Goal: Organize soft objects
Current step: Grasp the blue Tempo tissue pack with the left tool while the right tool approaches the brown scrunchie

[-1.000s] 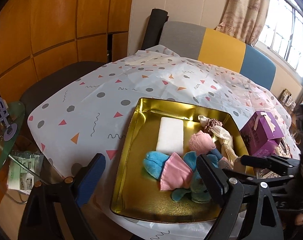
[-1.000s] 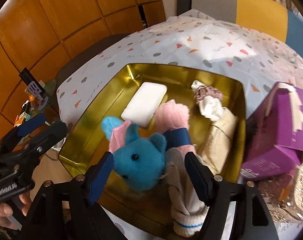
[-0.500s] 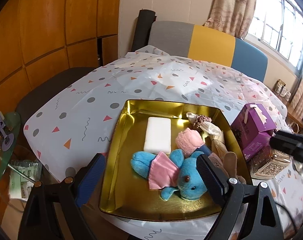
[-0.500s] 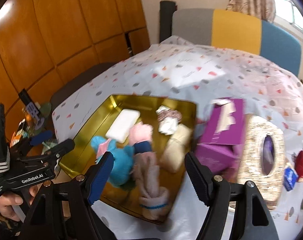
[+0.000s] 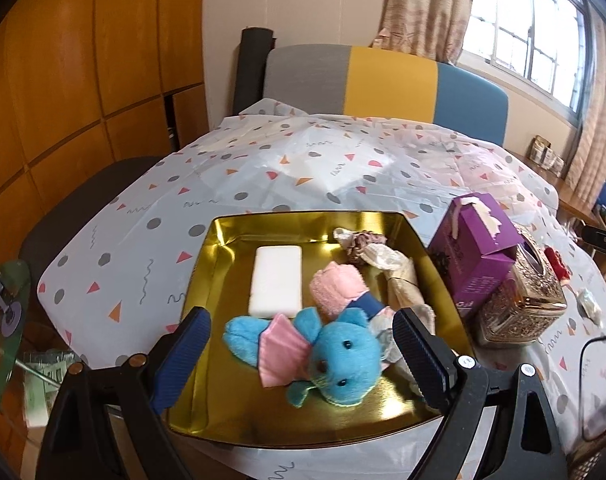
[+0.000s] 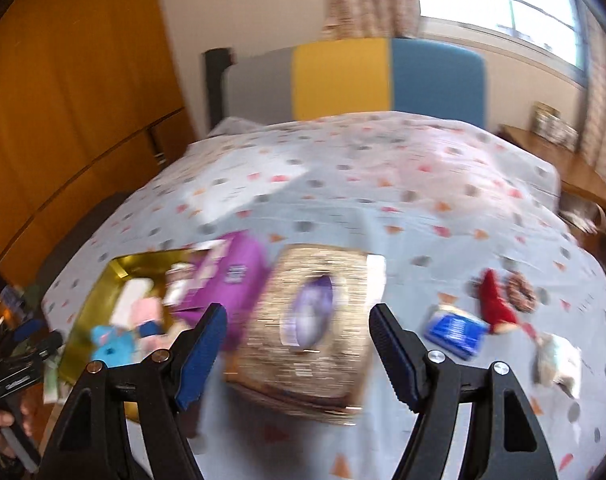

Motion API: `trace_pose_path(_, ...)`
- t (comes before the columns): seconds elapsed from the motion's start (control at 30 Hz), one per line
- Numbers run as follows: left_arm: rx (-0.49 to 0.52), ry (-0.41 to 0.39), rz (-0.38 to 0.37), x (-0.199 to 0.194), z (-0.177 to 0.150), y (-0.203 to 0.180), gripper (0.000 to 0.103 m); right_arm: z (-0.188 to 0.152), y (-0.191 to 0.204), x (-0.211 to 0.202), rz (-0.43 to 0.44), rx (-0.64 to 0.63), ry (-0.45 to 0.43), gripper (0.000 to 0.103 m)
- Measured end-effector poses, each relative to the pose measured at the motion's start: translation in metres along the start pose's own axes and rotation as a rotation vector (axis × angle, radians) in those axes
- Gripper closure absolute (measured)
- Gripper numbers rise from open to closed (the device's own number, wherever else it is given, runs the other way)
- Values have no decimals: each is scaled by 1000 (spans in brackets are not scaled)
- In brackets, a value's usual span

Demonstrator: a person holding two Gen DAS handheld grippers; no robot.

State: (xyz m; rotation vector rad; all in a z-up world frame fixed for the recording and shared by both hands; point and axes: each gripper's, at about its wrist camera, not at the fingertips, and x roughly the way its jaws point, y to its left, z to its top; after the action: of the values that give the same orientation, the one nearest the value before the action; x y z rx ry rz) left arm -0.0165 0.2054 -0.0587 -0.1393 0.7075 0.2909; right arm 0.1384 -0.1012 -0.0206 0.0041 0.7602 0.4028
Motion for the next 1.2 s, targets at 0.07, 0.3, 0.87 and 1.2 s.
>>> trace_pose_path(0.07,12,-1,-7,0,2,-7,10,-2,-24,-1,-32,53,-2,29)
trace_pose_path(0.3,73,-13,-41,-4,8,-33,10,-16,-105,-2,-174,214,0,29)
trace_pose_path(0.87,278,-93,-222,-25,45,-143,10,-73,-276,-12,-467,692,-36,28)
trace_pose_path(1.2,460,-44,-433,-19,58,-278,10,-89,-294,-19,-429,837,-38,28)
